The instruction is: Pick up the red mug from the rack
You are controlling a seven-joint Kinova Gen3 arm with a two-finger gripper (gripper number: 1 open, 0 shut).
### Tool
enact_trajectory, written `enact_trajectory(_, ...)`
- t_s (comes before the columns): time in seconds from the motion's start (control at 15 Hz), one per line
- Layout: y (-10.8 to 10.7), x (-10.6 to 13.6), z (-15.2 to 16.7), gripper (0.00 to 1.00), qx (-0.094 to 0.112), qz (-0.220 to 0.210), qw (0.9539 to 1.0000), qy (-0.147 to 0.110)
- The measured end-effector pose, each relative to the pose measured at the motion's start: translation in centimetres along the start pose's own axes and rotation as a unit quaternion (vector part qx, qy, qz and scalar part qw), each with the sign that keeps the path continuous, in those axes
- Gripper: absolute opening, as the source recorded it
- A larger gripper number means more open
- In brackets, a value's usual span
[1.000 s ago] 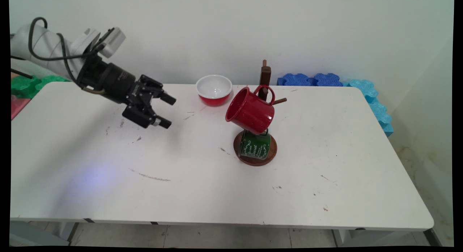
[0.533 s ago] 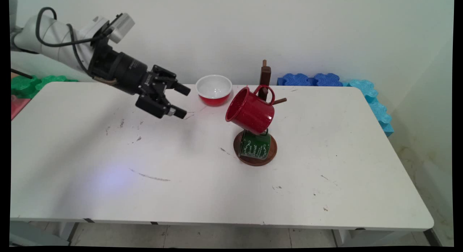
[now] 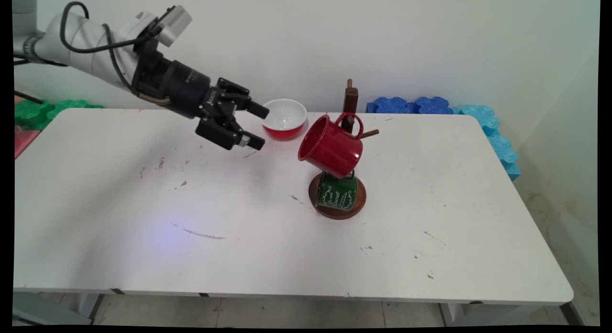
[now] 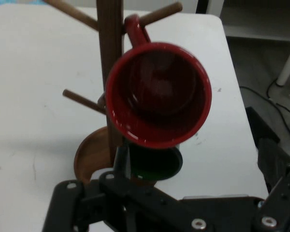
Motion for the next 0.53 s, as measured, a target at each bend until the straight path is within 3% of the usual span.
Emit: enact_trajectory(0.53,0.6,1.9,3.2,1.0,-0.012,0.023,0.9997,0.001)
